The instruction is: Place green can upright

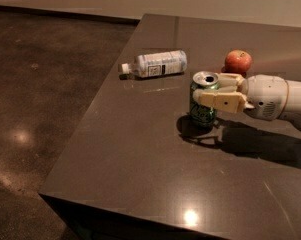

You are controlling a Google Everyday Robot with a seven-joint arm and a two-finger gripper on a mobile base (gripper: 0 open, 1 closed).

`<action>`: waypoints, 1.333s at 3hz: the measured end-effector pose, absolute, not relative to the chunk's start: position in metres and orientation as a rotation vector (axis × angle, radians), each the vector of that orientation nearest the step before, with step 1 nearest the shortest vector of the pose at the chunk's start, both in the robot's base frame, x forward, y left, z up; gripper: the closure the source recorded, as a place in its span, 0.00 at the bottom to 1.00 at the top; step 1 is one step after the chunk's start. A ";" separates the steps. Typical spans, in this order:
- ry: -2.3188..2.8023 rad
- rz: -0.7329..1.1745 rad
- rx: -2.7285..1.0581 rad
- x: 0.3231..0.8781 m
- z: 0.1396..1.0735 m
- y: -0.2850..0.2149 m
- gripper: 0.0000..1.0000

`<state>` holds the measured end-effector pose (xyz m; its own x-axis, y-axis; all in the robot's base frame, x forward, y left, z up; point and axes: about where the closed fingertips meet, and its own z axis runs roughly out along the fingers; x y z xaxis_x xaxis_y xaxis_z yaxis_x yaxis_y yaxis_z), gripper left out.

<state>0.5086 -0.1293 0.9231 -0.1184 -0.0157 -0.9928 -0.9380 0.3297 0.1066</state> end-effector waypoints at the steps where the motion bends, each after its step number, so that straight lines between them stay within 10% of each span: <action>1: 1.459 1.014 -0.916 0.508 0.917 -0.128 0.51; 3: 1.455 1.020 -0.926 0.508 0.919 -0.123 0.04; 4: 1.453 1.021 -0.928 0.508 0.919 -0.122 0.00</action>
Offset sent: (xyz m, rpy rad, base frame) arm 0.0000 0.0008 -0.0055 0.0024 0.0000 -0.0089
